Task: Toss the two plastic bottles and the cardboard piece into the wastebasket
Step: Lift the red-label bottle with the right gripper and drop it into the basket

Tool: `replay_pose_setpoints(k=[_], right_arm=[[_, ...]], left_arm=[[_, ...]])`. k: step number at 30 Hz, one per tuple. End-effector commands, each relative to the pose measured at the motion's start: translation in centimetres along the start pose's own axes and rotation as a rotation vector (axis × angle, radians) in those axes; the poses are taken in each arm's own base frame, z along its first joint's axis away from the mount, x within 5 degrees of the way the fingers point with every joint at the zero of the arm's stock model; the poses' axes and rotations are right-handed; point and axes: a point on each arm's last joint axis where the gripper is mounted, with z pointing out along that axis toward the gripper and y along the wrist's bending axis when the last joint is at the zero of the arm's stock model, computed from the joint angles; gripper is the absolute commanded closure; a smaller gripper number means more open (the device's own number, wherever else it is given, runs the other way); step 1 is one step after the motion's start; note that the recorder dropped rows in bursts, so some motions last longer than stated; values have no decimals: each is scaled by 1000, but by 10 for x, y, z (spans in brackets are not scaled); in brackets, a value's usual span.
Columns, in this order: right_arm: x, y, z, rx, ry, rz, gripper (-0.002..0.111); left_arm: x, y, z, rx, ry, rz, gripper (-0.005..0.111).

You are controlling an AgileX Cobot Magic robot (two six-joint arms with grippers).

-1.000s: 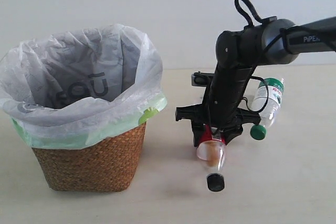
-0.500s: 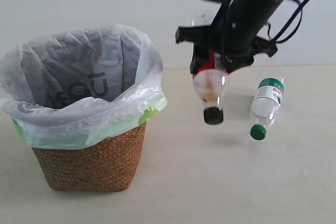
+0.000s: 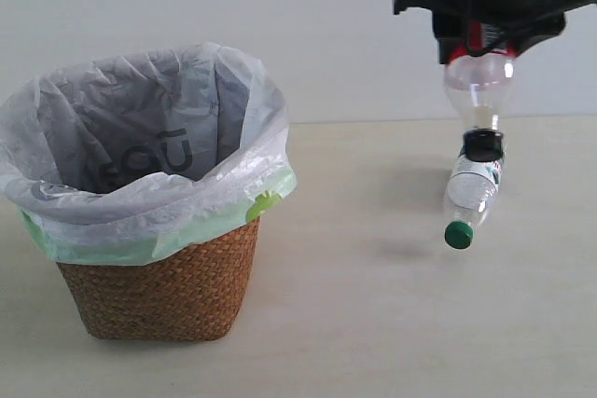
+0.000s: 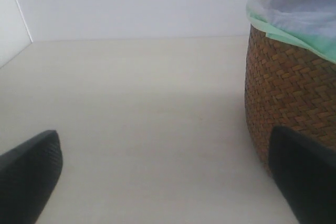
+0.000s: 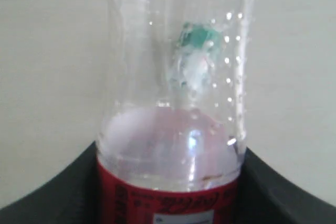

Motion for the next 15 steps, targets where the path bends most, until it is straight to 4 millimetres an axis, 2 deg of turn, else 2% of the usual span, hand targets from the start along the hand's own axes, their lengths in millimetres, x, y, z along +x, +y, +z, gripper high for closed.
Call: replay_pose_setpoints(k=[1, 4, 7, 9, 11, 13, 15], right_arm=[[-1, -11, -3, 119, -17, 40, 108], [4, 1, 1, 3, 55, 82, 108], [8, 34, -1, -340, 120, 108, 108], [4, 59, -17, -659, 146, 139, 108], [-3, 80, -41, -996, 126, 142, 108], [-11, 91, -61, -1218, 79, 146, 108], [-16, 95, -72, -1302, 3, 120, 108]], left_arm=[[-2, 0, -1, -2, -14, -11, -1], [-2, 0, -1, -2, -14, -11, -1], [-2, 0, -1, -2, -14, -11, -1], [-2, 0, -1, -2, -14, -11, -1], [-2, 0, -1, -2, -14, -11, -1], [-2, 0, -1, -2, -14, -11, -1], [-2, 0, -1, -2, -14, -11, -1]])
